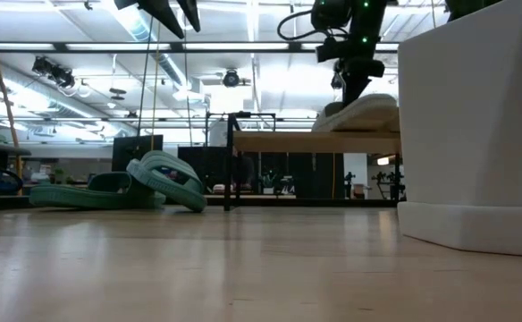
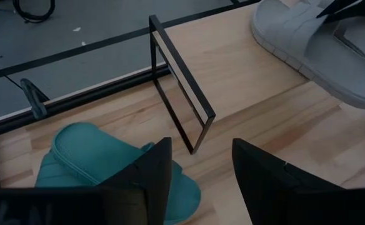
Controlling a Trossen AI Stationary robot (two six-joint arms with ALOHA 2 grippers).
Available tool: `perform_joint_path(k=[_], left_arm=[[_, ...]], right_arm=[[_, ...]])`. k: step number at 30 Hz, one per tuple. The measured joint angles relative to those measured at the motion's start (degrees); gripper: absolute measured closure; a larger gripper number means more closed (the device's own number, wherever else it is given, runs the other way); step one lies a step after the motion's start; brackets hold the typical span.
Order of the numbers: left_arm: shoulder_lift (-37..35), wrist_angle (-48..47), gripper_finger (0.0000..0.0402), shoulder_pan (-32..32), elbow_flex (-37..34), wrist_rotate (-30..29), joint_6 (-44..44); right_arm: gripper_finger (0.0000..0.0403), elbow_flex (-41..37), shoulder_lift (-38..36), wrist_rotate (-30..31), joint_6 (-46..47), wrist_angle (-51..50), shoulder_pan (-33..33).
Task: Pick and place slides into the shelf
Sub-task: Put the gray slipper on the shelf
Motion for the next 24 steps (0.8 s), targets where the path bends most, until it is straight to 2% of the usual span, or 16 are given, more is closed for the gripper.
perform_joint_path(k=[10, 20, 24], left_arm=[[0.0, 0.1, 0.023, 0.0, 0.0, 0.0, 1.2], [0.0, 0.1, 0.023, 0.0, 0.0, 0.0, 0.9], [0.0, 0.1, 0.0228, 0.0, 0.0, 0.0, 1.0]], right_arm=[[0.0394, 0.0, -0.5, 2.8, 4.6, -0.9, 0.0], [0.0396, 0.0, -0.5, 4.1, 4.9, -2.6, 0.1], [0.0396, 0.0, -0.5, 6.5, 4.9, -3.4, 1.0]])
